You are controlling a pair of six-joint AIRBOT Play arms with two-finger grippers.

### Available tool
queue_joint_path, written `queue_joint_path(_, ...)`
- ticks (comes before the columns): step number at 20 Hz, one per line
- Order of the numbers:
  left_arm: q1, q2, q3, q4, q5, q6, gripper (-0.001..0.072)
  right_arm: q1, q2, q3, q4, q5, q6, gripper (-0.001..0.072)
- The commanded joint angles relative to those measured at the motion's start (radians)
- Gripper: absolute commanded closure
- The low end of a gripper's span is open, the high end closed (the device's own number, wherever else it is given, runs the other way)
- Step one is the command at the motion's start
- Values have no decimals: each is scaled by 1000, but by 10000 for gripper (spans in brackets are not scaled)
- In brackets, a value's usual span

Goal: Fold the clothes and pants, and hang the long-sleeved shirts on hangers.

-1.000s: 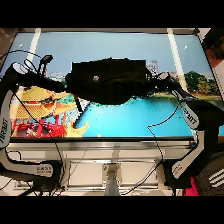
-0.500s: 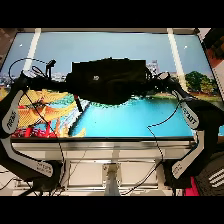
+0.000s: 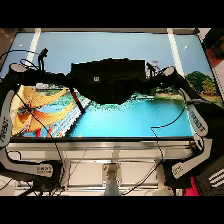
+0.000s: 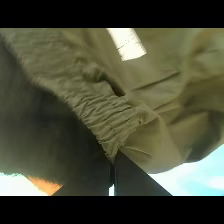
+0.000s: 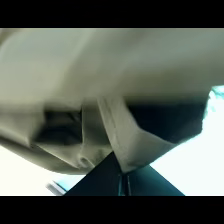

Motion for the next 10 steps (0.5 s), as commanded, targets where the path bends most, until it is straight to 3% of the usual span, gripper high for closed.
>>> queue_joint_path(1,-22,108,0,-5,-31,-64,702,-11,197,0,-333,152,113,706)
queue_joint_path(4,-48,164,0,-4,-46,-153,702,-13,376,0,-543,285,187,705)
queue_joint_path(7,-75,191,0,76,-52,-226,702,-13,484,0,-575,411,206,705)
queue_joint_path(10,-102,194,-1,230,-122,-278,702,-10,536,0,-575,450,218,705)
